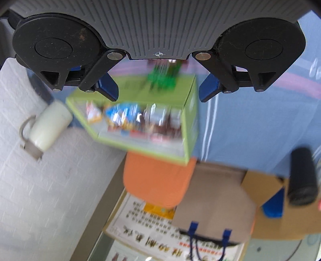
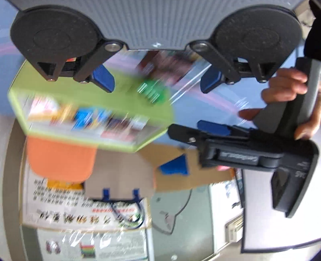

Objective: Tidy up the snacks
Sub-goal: 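Drop the dates packet into the green box with the left tool, then grasp the round biscuit packet with green band using the left tool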

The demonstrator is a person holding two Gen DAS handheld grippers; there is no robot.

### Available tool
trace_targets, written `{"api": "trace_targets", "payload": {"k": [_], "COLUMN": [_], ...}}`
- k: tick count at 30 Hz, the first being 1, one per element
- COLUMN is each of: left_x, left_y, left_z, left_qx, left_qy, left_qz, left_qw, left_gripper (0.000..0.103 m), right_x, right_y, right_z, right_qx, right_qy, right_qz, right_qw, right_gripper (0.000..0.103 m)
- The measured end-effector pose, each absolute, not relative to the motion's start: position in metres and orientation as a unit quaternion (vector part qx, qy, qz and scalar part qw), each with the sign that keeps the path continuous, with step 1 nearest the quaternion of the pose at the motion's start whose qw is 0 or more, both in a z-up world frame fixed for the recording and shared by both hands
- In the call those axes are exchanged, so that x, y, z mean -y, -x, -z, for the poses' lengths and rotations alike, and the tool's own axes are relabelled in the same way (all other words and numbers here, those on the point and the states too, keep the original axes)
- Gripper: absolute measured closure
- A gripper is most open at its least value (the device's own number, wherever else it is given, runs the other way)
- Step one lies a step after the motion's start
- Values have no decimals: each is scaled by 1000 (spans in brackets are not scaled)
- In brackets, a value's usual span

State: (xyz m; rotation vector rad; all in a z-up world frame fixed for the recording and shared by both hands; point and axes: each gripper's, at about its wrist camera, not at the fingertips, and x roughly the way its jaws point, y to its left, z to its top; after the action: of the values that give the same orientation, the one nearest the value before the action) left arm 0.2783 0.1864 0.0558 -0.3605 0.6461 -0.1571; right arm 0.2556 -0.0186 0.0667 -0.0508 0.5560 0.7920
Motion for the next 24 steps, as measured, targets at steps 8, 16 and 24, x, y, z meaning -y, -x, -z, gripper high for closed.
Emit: {"api": "trace_targets", "payload": {"k": [8,16,24], "left_x": [-186,-175,-133], "left_y": [-252,-248,-202], "left_z": [-10,-3,5], "left_qx": [-389,-402,-414], "left_qy": [181,171,168], "left_qz": [101,133,164], "left_qw": [898,890,880], "left_gripper": [49,47,42], "right_x": [-47,-42,3], "right_y": [-229,-199,-161], "right_z": [-22,-23,-21], "right_qx": [-329,-342,-335], "right_qy": [79,90,86], "right_qz": [-392,-404,-328], "right_qw": [856,844,879], "right_gripper": [10,10,10]}}
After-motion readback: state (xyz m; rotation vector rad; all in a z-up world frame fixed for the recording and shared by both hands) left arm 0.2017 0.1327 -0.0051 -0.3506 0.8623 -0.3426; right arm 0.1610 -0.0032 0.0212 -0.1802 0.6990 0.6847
